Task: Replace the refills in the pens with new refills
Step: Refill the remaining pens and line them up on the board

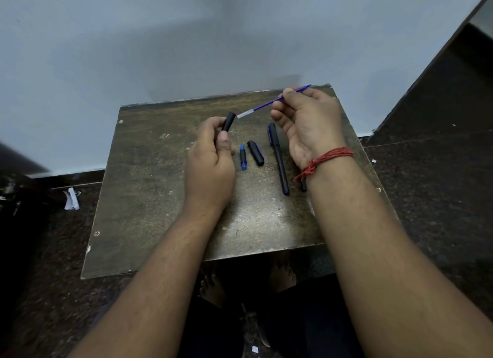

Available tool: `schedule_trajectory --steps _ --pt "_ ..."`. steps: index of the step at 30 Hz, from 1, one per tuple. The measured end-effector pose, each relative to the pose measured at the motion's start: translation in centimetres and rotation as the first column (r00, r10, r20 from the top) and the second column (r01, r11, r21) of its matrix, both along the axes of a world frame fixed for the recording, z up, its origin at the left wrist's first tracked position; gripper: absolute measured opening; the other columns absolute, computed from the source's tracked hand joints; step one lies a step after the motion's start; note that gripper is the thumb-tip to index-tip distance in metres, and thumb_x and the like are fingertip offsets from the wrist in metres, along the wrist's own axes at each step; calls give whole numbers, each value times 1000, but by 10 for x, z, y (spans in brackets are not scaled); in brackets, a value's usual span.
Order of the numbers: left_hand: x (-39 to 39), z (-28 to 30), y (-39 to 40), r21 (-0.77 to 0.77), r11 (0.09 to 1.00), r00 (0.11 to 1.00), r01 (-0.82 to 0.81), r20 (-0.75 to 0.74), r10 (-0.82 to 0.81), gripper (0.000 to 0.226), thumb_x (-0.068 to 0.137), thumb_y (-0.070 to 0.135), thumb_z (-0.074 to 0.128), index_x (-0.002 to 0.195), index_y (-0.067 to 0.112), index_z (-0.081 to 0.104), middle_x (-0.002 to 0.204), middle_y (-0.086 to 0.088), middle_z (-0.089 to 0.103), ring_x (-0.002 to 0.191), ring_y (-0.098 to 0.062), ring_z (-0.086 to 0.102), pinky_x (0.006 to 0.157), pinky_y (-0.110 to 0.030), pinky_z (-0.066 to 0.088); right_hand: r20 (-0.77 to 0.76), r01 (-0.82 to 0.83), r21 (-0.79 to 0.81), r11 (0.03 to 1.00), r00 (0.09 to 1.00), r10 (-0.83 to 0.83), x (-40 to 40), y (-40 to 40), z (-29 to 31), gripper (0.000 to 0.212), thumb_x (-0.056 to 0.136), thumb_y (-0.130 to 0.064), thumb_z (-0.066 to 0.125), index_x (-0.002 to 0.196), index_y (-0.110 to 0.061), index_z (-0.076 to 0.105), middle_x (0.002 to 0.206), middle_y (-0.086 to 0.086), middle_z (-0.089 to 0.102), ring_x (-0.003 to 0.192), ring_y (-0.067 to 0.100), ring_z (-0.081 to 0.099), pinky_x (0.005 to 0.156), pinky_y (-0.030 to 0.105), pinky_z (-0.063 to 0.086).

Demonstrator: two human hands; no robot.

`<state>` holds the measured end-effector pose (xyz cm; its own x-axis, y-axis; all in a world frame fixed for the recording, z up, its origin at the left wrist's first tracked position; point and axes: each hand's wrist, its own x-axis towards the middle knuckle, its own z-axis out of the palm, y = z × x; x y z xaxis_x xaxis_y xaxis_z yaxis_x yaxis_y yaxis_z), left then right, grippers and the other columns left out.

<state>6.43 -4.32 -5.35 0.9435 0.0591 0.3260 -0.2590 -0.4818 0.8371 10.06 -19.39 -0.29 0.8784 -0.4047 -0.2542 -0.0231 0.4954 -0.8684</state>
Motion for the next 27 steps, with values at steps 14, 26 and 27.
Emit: schedule_trajectory --steps 14,26,27 --pt "2 -3 1 36 999 1000 -13 27 12 22 101 19 48 119 23 60 95 3 64 89 -16 62 76 -41 54 6 -2 -58 998 1000 2 1 0 -3 3 95 1 58 93 -2 60 75 9 62 58 13 63 59 26 55" --pt "2 -5 -1 63 998 997 20 76 -25 22 99 19 48 116 19 61 91 5 64 86 -17 61 75 -41 52 -55 -273 -486 830 958 283 -1 5 -4 8 90 -9 67 94 -15 71 83 -1 70 70 8 61 54 17 44" --pt "3 -5 -1 58 998 997 21 79 -25 22 99 18 48 116 19 61 90 4 63 85 -17 61 75 -40 51 -55 -310 -504 806 943 328 -2 9 -4 9 89 -7 68 93 -14 72 82 -1 69 71 7 60 54 14 43"
